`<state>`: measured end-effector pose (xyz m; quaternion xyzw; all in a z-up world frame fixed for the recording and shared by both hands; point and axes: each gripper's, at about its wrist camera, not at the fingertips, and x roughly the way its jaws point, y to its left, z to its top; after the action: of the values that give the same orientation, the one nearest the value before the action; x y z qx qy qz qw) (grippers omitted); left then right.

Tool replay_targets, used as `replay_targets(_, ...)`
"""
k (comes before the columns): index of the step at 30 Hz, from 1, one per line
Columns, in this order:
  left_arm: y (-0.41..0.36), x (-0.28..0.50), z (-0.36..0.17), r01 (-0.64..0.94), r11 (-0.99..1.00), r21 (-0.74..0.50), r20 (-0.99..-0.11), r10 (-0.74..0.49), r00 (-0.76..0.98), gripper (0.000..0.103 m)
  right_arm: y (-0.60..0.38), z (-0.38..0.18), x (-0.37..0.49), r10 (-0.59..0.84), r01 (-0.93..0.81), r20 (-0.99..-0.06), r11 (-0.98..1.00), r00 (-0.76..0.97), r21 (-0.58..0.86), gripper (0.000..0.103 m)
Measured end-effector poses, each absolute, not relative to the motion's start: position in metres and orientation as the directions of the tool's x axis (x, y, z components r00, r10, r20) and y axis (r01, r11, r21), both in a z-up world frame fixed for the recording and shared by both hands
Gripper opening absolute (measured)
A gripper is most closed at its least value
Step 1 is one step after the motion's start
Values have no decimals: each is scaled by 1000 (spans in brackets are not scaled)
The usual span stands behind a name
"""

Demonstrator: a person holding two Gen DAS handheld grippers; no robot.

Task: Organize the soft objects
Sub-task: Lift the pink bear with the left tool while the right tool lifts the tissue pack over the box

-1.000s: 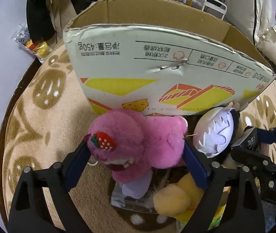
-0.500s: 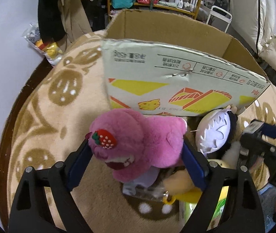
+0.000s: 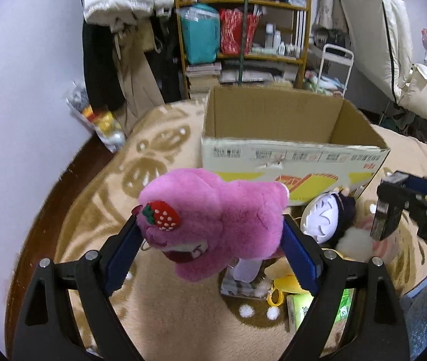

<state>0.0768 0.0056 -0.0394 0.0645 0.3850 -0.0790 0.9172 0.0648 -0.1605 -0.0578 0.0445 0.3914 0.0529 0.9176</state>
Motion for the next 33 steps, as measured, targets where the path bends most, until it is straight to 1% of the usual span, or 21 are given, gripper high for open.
replay_targets(4, 4, 62, -26, 199, 974, 108, -661, -79, 746, 88, -166, -39, 55, 115, -45, -661, 992, 741, 122, 49)
replay_targets(8, 0, 44, -3, 196, 971, 134, -582, -83, 809, 88, -171, -19, 50, 103, -29, -612, 991, 784, 130, 49)
replay_targets(15, -9, 31, 39, 197, 969, 151, -456, -108, 883, 88, -173, 11, 43, 103, -38, -548, 991, 830, 128, 49)
replay_targets(20, -15, 32, 66, 205, 967, 150, -393, -131, 910, 88, -173, 28, 43, 94, -44, -507, 993, 857, 110, 49)
replay_targets(27, -24, 49, 84, 201, 968, 152, -358, -136, 924, 88, -182, 43, 50, 90, -40, -477, 993, 874, 115, 49)
replay_targets(33, -32, 67, 87, 192, 967, 165, -331, -129, 935, 88, -186, 60, 70, 83, -37, -444, 993, 892, 112, 49)
